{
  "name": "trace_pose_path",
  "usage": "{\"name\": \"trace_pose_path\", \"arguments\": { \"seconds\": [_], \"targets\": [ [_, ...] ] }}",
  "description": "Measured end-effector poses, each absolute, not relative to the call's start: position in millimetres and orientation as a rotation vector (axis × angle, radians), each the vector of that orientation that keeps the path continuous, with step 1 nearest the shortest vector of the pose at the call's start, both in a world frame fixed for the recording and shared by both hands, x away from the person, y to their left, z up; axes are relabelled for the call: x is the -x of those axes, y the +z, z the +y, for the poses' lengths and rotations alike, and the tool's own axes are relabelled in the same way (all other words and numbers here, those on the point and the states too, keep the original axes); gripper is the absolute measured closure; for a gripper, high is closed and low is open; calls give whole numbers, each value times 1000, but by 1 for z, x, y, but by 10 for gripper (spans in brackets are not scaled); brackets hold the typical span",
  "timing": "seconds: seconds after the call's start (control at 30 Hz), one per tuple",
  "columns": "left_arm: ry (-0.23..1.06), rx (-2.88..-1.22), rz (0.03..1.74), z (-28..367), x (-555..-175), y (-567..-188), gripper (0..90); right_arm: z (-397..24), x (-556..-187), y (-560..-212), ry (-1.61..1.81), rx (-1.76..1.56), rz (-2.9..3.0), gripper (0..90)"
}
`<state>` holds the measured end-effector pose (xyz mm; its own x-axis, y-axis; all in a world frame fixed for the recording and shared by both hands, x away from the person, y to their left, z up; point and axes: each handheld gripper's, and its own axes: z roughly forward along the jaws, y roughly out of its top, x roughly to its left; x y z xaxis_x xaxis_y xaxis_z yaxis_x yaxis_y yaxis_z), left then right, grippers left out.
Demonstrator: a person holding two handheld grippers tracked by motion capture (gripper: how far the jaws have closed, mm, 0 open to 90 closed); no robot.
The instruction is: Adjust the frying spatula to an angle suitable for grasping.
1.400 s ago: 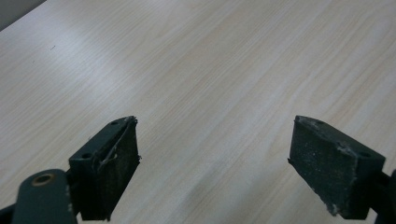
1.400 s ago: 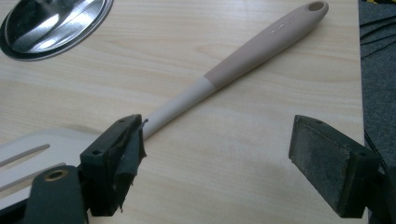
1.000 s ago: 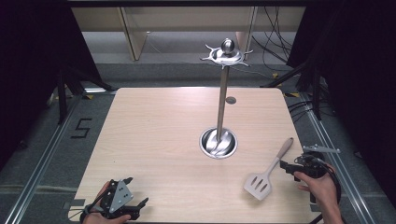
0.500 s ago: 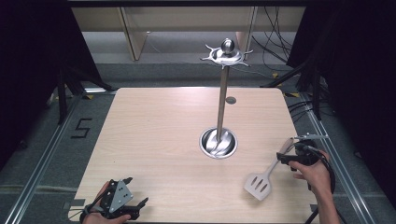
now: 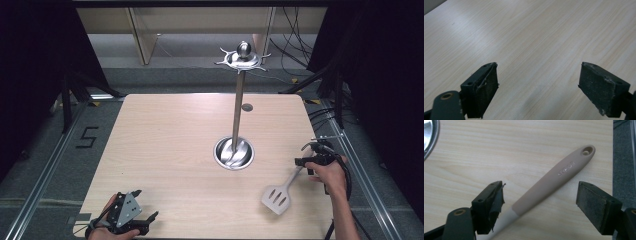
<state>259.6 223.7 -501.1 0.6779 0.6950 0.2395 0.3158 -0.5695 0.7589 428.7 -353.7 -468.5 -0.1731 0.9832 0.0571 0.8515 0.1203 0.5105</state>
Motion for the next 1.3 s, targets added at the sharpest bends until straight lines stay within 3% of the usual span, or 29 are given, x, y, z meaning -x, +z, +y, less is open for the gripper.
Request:
{"name": "trace_pose_path", "arguments": {
  "seconds": [0.1,0.6,0.77,0.9,1.0,1.3],
  "targets": [
    [700,-2186,769,224,-259,-500,150,-356,-435,-473,628,-1811,2123,287],
    [670,-2204,764,224,-259,-500,150,-349,-451,-478,512,-2049,2089,365],
    [691,-2189,768,223,-259,-501,150,-347,-461,-478,458,-1974,2132,384],
    [693,-2187,768,223,-259,-501,150,-333,-467,-476,446,-2047,2106,429],
    [689,-2187,765,223,-259,-500,150,-330,-475,-476,448,-1923,2201,493],
    [684,-2183,762,223,-258,-500,150,-316,-482,-474,386,-1888,2268,561]
  ]
}}
